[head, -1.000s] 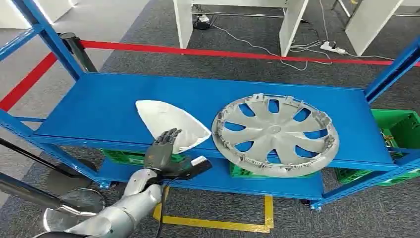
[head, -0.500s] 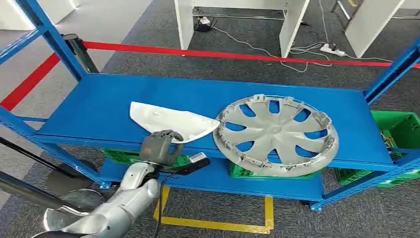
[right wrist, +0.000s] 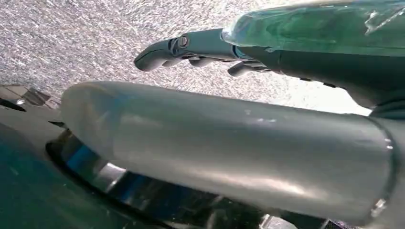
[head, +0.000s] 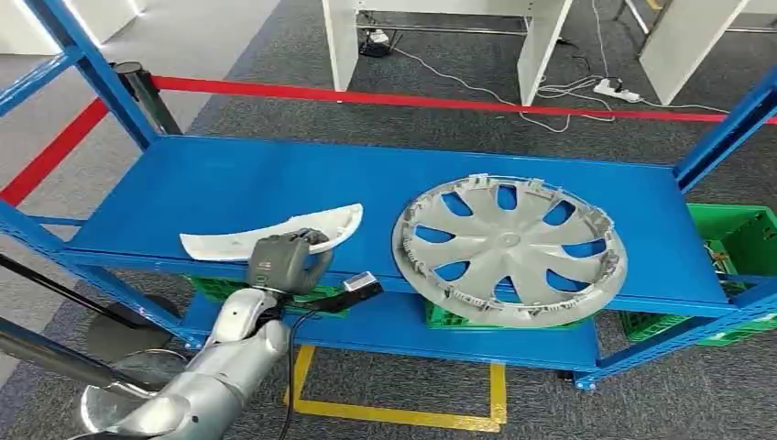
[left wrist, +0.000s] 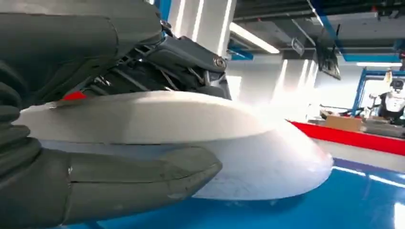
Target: Take the parts from the cabinet and place them on the table.
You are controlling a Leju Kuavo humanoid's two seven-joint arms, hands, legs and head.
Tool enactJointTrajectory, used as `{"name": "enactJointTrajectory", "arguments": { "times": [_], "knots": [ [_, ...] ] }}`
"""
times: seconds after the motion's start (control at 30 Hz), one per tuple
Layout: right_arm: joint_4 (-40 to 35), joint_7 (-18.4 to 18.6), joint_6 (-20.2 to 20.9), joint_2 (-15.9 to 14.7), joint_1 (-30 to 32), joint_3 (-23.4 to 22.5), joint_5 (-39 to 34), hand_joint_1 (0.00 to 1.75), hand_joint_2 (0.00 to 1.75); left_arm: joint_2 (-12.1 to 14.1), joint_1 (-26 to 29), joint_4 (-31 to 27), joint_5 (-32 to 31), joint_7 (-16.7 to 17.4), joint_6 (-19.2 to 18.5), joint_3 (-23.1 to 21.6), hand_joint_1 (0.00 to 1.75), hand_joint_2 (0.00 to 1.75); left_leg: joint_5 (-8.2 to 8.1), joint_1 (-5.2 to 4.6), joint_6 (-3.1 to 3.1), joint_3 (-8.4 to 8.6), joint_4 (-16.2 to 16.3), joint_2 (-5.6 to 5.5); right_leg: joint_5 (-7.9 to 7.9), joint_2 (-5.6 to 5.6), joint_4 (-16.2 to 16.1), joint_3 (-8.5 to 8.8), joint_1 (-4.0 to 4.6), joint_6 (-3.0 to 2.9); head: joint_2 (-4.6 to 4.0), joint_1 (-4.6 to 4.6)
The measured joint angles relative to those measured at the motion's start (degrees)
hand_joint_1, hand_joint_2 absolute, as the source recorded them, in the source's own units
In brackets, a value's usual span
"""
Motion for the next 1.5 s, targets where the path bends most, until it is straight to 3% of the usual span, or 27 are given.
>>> {"name": "enactJointTrajectory", "arguments": {
  "times": [0.27, 0.4, 0.43, 0.6, 0.67, 0.7, 0.73, 0.77, 0.8, 0.9, 1.5],
  "knots": [
    [0.0, -0.3, -0.6, 0.0, 0.0, 0.0, 0.3, 0.00, 0.00, -1.2, 1.8, -8.6, -5.7, 0.8, -0.1, -0.7, 1.61, 1.75, -0.02, 0.00, 0.02, -0.03, 0.0, 0.00, -0.01, 0.00, 0.0, -0.03, -0.01, -0.01, 0.00, 0.00],
    [0.0, -0.7, -0.9, 0.0, 0.0, 0.0, 0.2, 0.00, 0.00, -1.1, 2.0, -14.8, -7.6, 3.8, -0.1, -3.4, 1.50, 1.75, -0.02, -0.01, 0.02, -0.04, 0.0, 0.00, -0.01, -0.01, 0.0, -0.03, -0.01, -0.01, 0.00, 0.00],
    [0.0, -0.7, -1.0, 0.0, 0.0, 0.0, 0.1, 0.00, 0.00, -1.0, 2.0, -16.2, -7.7, 4.5, -0.1, -4.4, 1.40, 1.75, -0.02, -0.01, 0.02, -0.04, 0.0, 0.00, -0.01, -0.01, 0.0, -0.03, -0.01, -0.01, 0.00, -0.02],
    [0.0, -1.0, -1.4, 0.0, 0.0, 0.0, -0.5, 0.00, 0.00, -0.2, 1.9, -21.7, -8.0, 8.7, -0.1, -10.0, 1.40, 1.75, -0.02, -0.01, 0.03, -0.04, 0.0, 0.00, -0.01, -0.01, 0.0, -0.03, -0.01, -0.01, 0.00, 0.00],
    [0.0, -1.0, -1.4, 0.0, 0.0, 0.0, -0.5, 0.00, 0.00, 0.0, 1.9, -22.9, -8.0, 9.0, -0.1, -11.5, 0.28, 1.75, -0.03, -0.01, 0.03, -0.04, 0.0, 0.00, -0.01, 0.00, 0.0, -0.03, -0.01, -0.01, 0.00, 0.00],
    [0.0, -1.0, -1.4, 0.0, 0.0, 0.0, -0.5, 0.00, 0.00, 0.1, 1.9, -23.3, -8.0, 9.0, -0.1, -12.0, 0.38, 1.75, -0.03, -0.01, 0.03, -0.04, 0.0, 0.00, -0.01, 0.00, 0.0, -0.03, -0.01, -0.01, 0.00, -0.02],
    [0.0, -1.0, -1.4, 0.0, 0.0, 0.0, -0.5, 0.00, 0.00, 0.2, 1.9, -23.7, -8.0, 9.1, -0.1, -12.3, 0.63, 1.75, -0.03, -0.01, 0.03, -0.04, 0.0, 0.00, -0.01, 0.00, 0.0, -0.04, -0.01, -0.01, 0.00, 0.00],
    [0.0, -1.0, -1.4, 0.0, 0.0, 0.0, -0.5, 0.00, 0.00, 0.3, 1.9, -24.0, -8.0, 9.4, -0.1, -12.7, 1.29, 1.75, -0.03, -0.01, 0.03, -0.04, 0.0, 0.00, -0.01, -0.01, 0.0, -0.04, -0.01, -0.01, 0.00, 0.00],
    [0.0, -1.0, -1.5, 0.0, 0.0, 0.0, -0.5, 0.00, 0.00, 0.5, 1.9, -24.3, -8.0, 9.6, -0.1, -13.2, 1.45, 1.75, -0.03, -0.01, 0.02, -0.04, 0.0, 0.00, -0.02, -0.01, 0.0, -0.04, -0.01, -0.01, 0.00, -0.02],
    [0.0, -1.0, -1.5, 0.0, 0.0, 0.0, -0.6, 0.00, 0.00, 1.0, 1.9, -24.6, -8.0, 10.9, -0.2, -14.2, 1.61, 1.75, -0.03, -0.01, 0.02, -0.04, 0.0, 0.00, -0.02, 0.01, 0.0, -0.04, -0.01, -0.01, 0.00, -0.02],
    [0.0, -1.1, -1.5, 0.0, 0.0, 0.0, -0.5, 0.00, 0.00, 2.8, 1.9, -25.1, -7.9, 12.5, -0.2, -16.1, 1.61, 1.75, -0.04, -0.01, 0.02, -0.05, 0.0, 0.00, -0.02, 0.00, 0.0, -0.05, -0.01, -0.01, 0.00, 0.00]
  ]
}}
